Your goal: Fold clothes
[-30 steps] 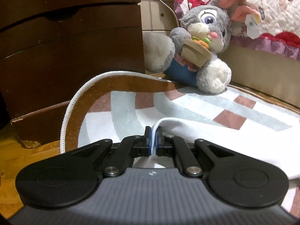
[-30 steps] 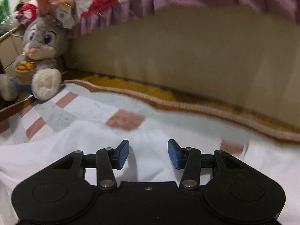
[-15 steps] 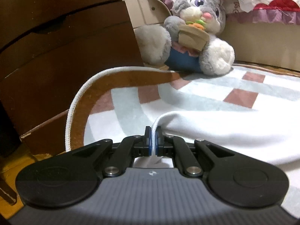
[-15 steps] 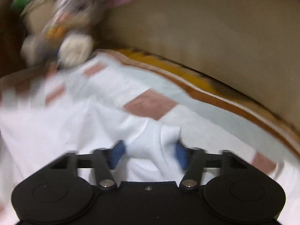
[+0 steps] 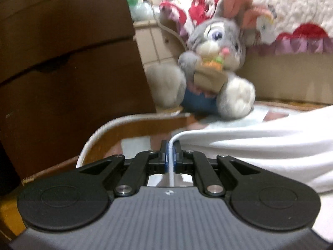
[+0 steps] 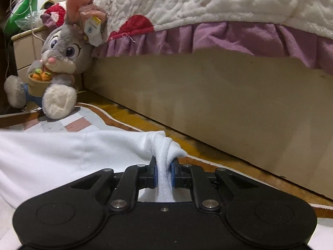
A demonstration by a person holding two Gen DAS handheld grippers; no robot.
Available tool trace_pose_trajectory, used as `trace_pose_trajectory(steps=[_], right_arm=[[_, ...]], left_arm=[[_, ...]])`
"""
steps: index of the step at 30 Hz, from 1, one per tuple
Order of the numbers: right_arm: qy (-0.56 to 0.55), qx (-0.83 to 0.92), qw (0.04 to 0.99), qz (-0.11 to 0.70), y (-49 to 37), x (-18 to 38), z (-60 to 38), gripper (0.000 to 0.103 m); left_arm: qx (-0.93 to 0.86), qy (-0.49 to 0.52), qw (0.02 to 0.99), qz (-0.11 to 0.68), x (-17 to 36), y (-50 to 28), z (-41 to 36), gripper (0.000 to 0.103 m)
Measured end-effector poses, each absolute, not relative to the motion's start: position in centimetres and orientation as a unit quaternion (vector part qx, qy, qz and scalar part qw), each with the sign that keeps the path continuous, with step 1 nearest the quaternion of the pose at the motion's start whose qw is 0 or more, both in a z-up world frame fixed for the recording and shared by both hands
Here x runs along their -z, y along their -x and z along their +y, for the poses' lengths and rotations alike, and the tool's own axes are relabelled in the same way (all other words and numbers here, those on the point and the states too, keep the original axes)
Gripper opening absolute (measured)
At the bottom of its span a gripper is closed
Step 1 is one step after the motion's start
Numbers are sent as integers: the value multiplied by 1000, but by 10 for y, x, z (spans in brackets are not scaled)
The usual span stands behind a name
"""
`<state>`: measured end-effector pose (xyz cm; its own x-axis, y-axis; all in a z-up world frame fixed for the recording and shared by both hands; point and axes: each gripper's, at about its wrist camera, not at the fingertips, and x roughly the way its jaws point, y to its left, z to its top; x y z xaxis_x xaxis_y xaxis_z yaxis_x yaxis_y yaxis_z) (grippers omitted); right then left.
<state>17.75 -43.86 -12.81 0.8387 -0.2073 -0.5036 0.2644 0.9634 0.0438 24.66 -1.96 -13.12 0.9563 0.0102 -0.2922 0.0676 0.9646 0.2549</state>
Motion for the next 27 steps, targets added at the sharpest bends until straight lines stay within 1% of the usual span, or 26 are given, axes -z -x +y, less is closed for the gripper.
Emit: trace_pose_trajectory(steps=[3, 5, 6, 7, 9, 10, 13, 15, 18, 19, 22, 24, 25, 26, 27], right_arm=[[-55, 143, 948, 278, -181, 140, -443, 17], [-56, 184, 932, 306, -187, 148, -445, 38], [-51, 200, 929, 306, -187, 143, -442, 39], [-45, 215, 927, 303, -188, 136, -438, 44], [-34, 244, 922, 298, -188, 124, -430, 49], [-27, 243, 926, 288, -188, 117, -424, 51], [-11, 195, 946, 259, -188, 98, -392, 51], [-21, 101, 961, 255, -191, 94, -363, 51], [-36, -42, 962, 268, -198, 98, -320, 51], [-39, -84, 956, 280, -200, 104, -305, 51], [-11, -140, 941, 307, -201, 121, -275, 51], [29, -161, 932, 324, -199, 129, -262, 51], [47, -171, 927, 330, -199, 133, -256, 51], [53, -174, 925, 334, -200, 136, -254, 51], [54, -172, 924, 337, -201, 137, -253, 51]], left_arm=[[9, -98, 979, 177, 129, -253, -7, 8], [14, -52, 977, 207, 126, -260, 5, 8], [15, -27, 975, 221, 127, -263, 12, 8], [12, -13, 972, 236, 127, -265, 18, 8], [-6, -6, 966, 259, 129, -268, 28, 14], [-11, 0, 964, 265, 128, -270, 33, 15], [-18, 9, 967, 253, 120, -269, 46, 16], [-30, -14, 973, 227, 113, -265, 47, 12], [-32, -50, 979, 197, 104, -261, 50, 12], [-29, -48, 978, 202, 101, -261, 55, 12], [14, -2, 964, 265, 92, -262, 71, 13], [40, 28, 950, 308, 89, -261, 80, 22], [51, 41, 943, 326, 89, -259, 83, 25], [55, 50, 939, 336, 90, -258, 84, 32], [58, 58, 933, 350, 92, -256, 85, 36]])
